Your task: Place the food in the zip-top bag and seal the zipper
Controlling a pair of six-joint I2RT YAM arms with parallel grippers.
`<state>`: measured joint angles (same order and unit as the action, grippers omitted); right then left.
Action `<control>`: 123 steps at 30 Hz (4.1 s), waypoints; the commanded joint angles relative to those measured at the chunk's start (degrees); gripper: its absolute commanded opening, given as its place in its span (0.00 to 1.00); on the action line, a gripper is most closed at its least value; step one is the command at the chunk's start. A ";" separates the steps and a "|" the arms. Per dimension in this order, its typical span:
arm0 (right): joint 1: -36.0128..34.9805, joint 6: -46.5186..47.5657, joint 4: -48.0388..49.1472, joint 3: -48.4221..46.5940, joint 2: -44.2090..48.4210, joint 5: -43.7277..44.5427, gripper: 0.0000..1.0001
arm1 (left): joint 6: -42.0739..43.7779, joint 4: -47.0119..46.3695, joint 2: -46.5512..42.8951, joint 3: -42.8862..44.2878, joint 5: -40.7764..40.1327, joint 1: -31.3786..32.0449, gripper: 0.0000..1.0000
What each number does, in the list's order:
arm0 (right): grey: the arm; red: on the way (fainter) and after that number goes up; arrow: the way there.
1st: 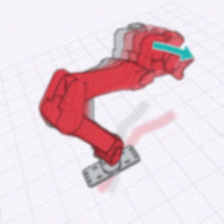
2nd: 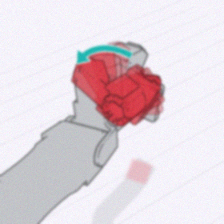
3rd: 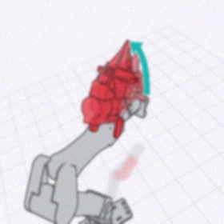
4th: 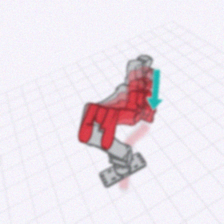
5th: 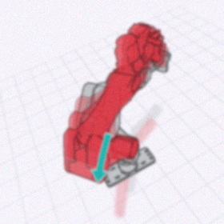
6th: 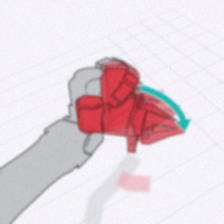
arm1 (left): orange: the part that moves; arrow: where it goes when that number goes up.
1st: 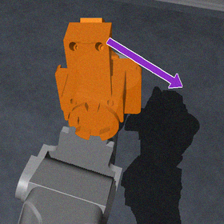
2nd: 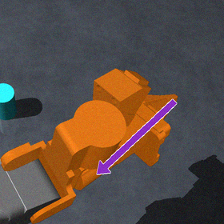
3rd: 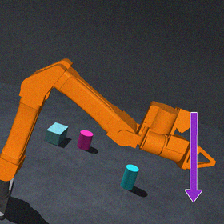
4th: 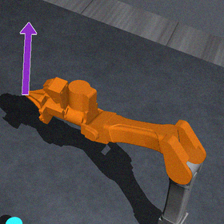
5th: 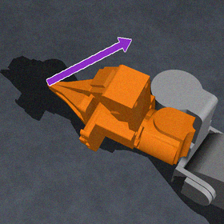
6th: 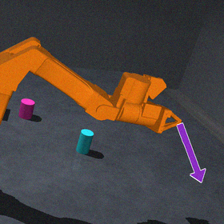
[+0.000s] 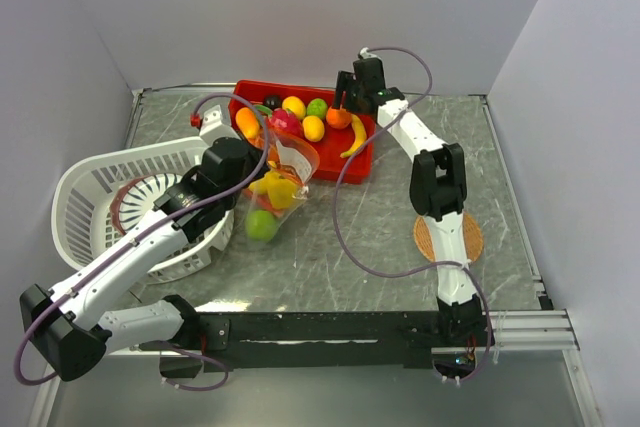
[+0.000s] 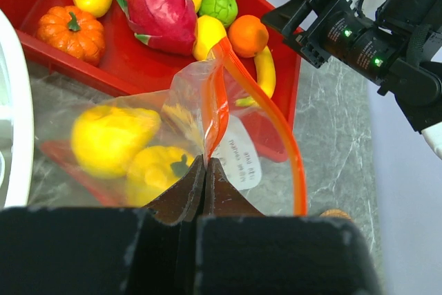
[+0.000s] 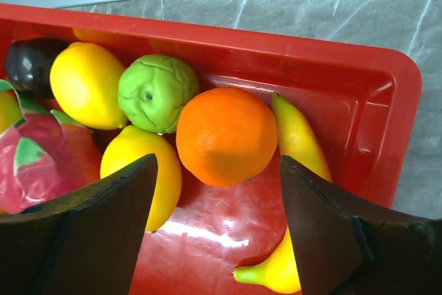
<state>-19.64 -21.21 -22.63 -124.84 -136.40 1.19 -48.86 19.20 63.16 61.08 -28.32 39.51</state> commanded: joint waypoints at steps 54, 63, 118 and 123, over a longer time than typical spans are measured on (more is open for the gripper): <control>-2.76 -6.30 5.49 39.49 53.93 -6.11 0.17 | 0.70 -8.65 5.04 0.53 2.47 -0.13 0.01; -12.96 -4.28 3.65 41.08 58.45 -2.96 0.22 | -0.36 -10.68 8.91 2.73 4.76 -0.13 0.01; -4.09 -7.87 2.07 -3.74 -5.36 -13.75 0.87 | 2.72 -6.19 -3.57 0.44 -3.68 -2.07 0.01; -4.00 -9.11 1.72 -4.89 -8.09 -13.32 0.86 | 2.72 -6.19 -3.48 0.62 -3.15 -2.15 0.01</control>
<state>-23.97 -28.69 -21.74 -126.89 -142.52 -11.79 -47.22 15.42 61.10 60.77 -30.89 37.58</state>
